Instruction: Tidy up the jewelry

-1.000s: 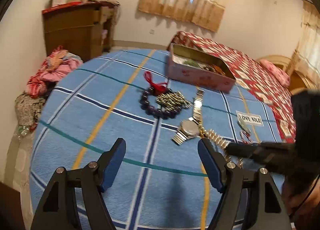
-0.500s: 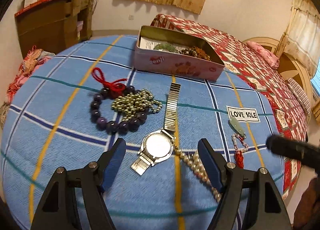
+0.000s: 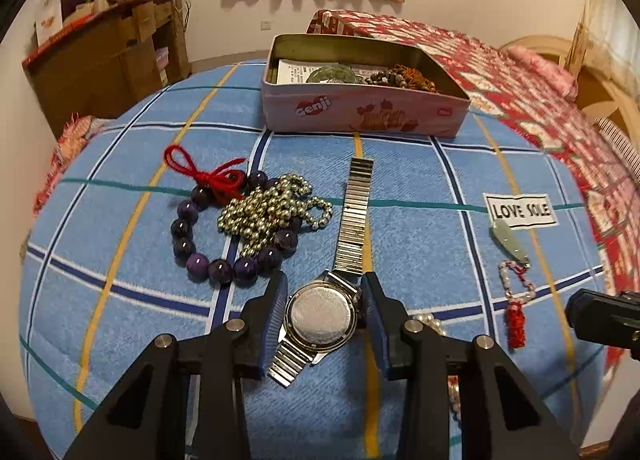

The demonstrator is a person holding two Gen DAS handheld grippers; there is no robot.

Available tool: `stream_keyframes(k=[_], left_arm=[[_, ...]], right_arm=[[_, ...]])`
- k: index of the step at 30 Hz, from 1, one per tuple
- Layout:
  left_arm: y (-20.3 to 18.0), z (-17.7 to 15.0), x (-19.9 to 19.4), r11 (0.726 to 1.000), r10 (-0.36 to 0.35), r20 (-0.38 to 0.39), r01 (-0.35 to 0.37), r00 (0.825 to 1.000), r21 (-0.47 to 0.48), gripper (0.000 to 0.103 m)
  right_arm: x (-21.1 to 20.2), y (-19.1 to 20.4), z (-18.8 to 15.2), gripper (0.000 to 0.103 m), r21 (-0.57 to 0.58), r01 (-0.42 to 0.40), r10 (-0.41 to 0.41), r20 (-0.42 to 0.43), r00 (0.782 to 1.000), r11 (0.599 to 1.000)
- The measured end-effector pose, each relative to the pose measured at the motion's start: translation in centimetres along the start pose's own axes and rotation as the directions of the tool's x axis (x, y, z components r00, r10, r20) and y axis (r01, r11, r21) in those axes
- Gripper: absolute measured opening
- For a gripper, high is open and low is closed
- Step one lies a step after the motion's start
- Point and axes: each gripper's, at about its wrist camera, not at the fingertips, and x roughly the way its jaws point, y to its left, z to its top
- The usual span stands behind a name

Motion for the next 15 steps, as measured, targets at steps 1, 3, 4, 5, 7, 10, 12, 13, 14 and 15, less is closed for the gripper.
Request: stream_keyframes(k=[1,3,4,5,7,10,12,13,14,15], left_arm=[[0.3,-0.2,-0.3,1.000,-0.005,0.001,0.005,1.000,-0.013,0.036],[0.6,-0.6,-1.2,0.998,-0.038,0.018,0.039,0.999,-0.044,0.036],[0.8,-1.0,-2.1,0.996,-0.059,0.032,0.061,0.998,-0.058,0.036],[0.9,-1.2,-2.7,0.995,-0.069,0.043,0.072,0.997,-0.065,0.036],[1.3,-2.0,-4.3,0.994,-0.077,0.068,0.082,0.995,-0.076,0.036],[2.0,-3.2,-6.2,0.994,-0.068,0.097,0.076,0.993,-0.080,0.036],[2.2,-3.6,-6.1,0.995,-0.055,0.090,0.062,0.994,-0.074,0.036],[2.3,-3.8,-6.0,0.996,-0.046,0.080,0.052,0.996,-0.071,0.036],[2.5,-4.1,-5.6,0.997,-0.030,0.059,0.034,0.998,-0.069,0.036],[2.5,-4.4,-5.3,0.997,-0.020,0.044,0.023,0.999,-0.068,0.036]], right_arm=[[0.0,0.1,-0.1,0.011,-0.007,0.001,-0.001,-0.004,1.000,1.000],[0.2,0.5,-0.5,0.011,-0.022,0.003,-0.003,-0.016,1.000,1.000],[0.3,0.7,-0.7,0.011,-0.034,0.004,-0.005,-0.024,1.000,0.999],[0.4,0.8,-0.8,0.011,-0.043,0.007,-0.008,-0.031,0.999,0.999],[0.9,1.4,-1.3,0.011,-0.078,0.019,-0.022,-0.048,0.999,0.997],[1.8,2.4,-1.8,0.018,-0.139,0.049,-0.058,-0.061,0.996,0.989],[2.3,3.0,-2.0,0.035,-0.168,0.070,-0.081,-0.061,0.995,0.983],[2.4,3.4,-2.2,0.047,-0.187,0.082,-0.093,-0.055,0.994,0.979],[2.5,3.7,-2.3,0.050,-0.202,0.088,-0.100,-0.051,0.994,0.976],[2.6,3.9,-2.4,0.050,-0.220,0.091,-0.105,-0.054,0.993,0.971]])
